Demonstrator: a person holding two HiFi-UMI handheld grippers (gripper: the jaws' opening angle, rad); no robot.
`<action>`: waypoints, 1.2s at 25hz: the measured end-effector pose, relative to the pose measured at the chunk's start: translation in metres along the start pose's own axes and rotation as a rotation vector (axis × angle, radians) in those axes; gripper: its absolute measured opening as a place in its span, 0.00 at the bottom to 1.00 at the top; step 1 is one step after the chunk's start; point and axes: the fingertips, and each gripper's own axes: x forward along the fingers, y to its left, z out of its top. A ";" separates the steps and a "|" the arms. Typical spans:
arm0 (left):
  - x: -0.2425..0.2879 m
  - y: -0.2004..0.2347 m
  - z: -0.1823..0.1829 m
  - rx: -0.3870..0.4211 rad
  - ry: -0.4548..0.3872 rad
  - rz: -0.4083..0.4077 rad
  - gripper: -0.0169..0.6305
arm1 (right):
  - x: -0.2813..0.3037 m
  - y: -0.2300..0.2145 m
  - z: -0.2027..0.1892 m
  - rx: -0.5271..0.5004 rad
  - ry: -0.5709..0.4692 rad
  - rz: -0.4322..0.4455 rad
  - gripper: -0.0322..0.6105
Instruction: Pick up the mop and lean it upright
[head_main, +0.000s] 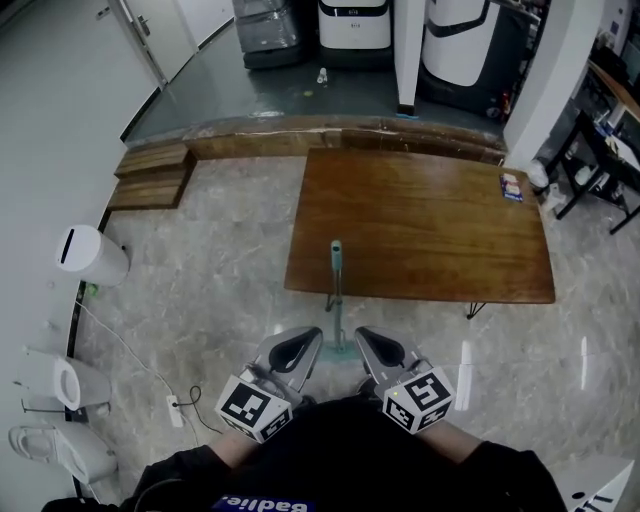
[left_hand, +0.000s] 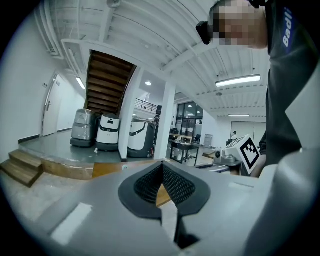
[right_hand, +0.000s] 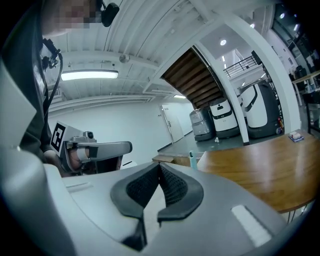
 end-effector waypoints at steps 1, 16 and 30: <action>0.004 0.001 0.000 0.003 0.005 0.014 0.05 | 0.000 -0.004 0.000 0.003 0.003 0.008 0.06; 0.032 0.035 -0.038 0.039 0.057 0.000 0.15 | 0.009 -0.023 0.000 -0.005 0.025 -0.060 0.06; 0.069 0.072 -0.078 0.054 0.124 -0.098 0.26 | 0.002 -0.020 -0.003 -0.005 0.041 -0.255 0.07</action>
